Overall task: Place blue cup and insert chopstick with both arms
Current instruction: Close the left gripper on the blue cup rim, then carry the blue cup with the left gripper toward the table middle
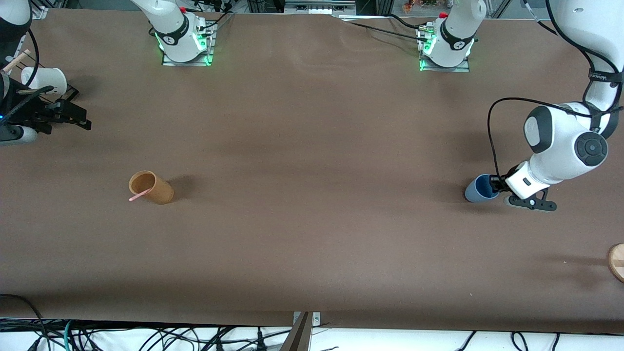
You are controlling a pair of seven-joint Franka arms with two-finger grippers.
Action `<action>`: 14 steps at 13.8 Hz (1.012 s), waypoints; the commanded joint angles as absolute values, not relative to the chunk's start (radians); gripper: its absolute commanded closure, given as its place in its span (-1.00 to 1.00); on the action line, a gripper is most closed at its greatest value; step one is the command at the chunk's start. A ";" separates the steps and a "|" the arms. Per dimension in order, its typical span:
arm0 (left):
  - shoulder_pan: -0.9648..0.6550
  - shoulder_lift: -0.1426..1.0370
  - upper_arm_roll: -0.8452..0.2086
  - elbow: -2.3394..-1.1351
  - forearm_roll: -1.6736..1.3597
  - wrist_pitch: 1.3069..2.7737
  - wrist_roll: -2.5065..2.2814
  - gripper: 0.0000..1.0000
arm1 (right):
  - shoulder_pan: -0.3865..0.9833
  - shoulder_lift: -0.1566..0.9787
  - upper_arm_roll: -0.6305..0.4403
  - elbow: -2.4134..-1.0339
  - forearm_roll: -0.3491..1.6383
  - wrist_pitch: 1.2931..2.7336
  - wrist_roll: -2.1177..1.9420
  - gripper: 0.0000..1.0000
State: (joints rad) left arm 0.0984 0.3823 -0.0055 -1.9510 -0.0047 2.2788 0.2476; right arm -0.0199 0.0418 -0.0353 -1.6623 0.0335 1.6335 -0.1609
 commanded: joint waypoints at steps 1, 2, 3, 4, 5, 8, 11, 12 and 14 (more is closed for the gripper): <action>0.045 0.362 -0.011 -1.826 0.000 2.114 0.207 1.00 | -0.025 0.038 -0.032 -1.661 0.026 1.634 -0.166 -1.00; 0.013 0.362 -0.014 -1.791 0.000 2.080 0.171 1.00 | -0.025 0.038 -0.032 -1.661 0.026 1.628 -0.164 -1.00; -0.018 0.362 -0.024 -1.760 0.000 2.057 0.126 1.00 | -0.025 0.038 -0.032 -1.661 0.026 1.618 -0.164 -1.00; -0.049 0.364 -0.038 -1.738 0.000 2.042 0.080 1.00 | -0.025 0.038 -0.032 -1.661 0.028 1.618 -0.164 -1.00; -0.086 0.368 -0.044 -1.711 0.000 2.028 0.036 1.00 | -0.026 0.038 -0.034 -1.661 0.028 1.618 -0.166 -1.00; -0.225 0.406 -0.044 -1.617 0.000 1.981 -0.084 1.00 | -0.031 0.048 -0.035 -1.661 0.029 1.618 -0.167 -1.00; -0.357 0.484 -0.044 -1.505 -0.002 1.953 -0.196 1.00 | -0.031 0.048 -0.035 -1.661 0.029 1.618 -0.167 -1.00; -0.395 0.515 -0.044 -1.465 -0.014 1.951 -0.230 1.00 | -0.034 0.049 -0.038 -1.660 0.031 1.618 -0.169 -1.00; -0.471 0.583 -0.043 -1.384 -0.054 1.931 -0.279 1.00 | -0.034 0.049 -0.038 -1.661 0.032 1.618 -0.167 -1.00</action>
